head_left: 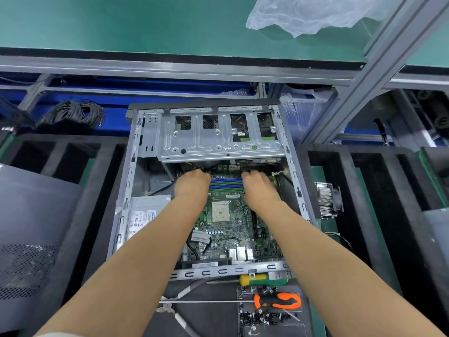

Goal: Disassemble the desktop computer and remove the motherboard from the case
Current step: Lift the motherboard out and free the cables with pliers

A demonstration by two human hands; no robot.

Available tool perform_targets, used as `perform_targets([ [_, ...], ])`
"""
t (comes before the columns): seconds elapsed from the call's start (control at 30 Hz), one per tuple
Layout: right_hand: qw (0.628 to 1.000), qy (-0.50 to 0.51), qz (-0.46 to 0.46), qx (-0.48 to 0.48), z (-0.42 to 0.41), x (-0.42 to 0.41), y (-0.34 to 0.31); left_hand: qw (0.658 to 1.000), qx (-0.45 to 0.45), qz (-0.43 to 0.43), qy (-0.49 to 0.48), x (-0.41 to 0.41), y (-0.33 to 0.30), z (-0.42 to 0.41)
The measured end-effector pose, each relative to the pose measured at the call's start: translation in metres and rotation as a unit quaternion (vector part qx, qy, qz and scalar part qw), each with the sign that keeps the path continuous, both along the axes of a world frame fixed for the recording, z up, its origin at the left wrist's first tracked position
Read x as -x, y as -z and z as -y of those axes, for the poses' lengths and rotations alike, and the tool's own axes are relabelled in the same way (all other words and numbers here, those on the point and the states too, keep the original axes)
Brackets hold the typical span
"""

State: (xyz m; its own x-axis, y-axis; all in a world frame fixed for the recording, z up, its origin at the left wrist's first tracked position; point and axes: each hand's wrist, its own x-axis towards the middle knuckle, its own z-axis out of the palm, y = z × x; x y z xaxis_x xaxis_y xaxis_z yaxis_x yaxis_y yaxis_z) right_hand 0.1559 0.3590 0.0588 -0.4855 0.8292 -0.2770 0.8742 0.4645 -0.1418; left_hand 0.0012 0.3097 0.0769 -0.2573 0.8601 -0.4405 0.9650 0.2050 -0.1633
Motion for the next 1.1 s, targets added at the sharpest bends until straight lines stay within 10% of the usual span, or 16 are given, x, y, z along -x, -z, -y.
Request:
perform_targets([
  [1.1, 0.997, 0.013, 0.008, -0.072, 0.0, 0.003, -0.009, 0.996, -0.047, 0.058, 0.059, -0.003, -0.02, 0.008],
])
